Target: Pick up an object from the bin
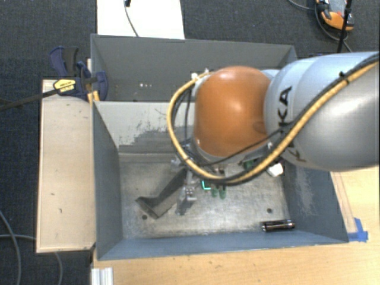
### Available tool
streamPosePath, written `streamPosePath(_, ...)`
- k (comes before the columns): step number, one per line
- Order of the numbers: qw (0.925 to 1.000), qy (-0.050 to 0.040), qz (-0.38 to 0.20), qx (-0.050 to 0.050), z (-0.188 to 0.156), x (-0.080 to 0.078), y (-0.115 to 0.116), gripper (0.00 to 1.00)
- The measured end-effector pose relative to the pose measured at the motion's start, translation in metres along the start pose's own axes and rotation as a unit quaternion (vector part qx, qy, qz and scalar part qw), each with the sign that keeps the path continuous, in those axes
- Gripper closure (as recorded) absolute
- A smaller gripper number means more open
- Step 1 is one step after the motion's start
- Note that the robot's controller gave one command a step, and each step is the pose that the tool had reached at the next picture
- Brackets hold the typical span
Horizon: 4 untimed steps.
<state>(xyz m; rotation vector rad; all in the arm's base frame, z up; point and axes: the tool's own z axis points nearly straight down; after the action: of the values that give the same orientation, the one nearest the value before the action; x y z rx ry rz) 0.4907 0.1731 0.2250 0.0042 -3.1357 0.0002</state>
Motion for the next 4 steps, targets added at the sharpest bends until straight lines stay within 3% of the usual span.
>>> streamPosePath(1,1.0,-0.0041,0.003,-0.001,-0.004,-0.002,-0.001,0.0)
streamPosePath(2,0.9995,-0.0073,0.03,-0.002,0.034,0.001,0.001,0.0)
streamPosePath(3,0.9996,-0.0061,0.028,-0.001,0.102,-0.001,0.008,0.0)
streamPosePath(4,0.9817,-0.0089,0.19,-0.009,0.146,-0.024,0.017,1.0)
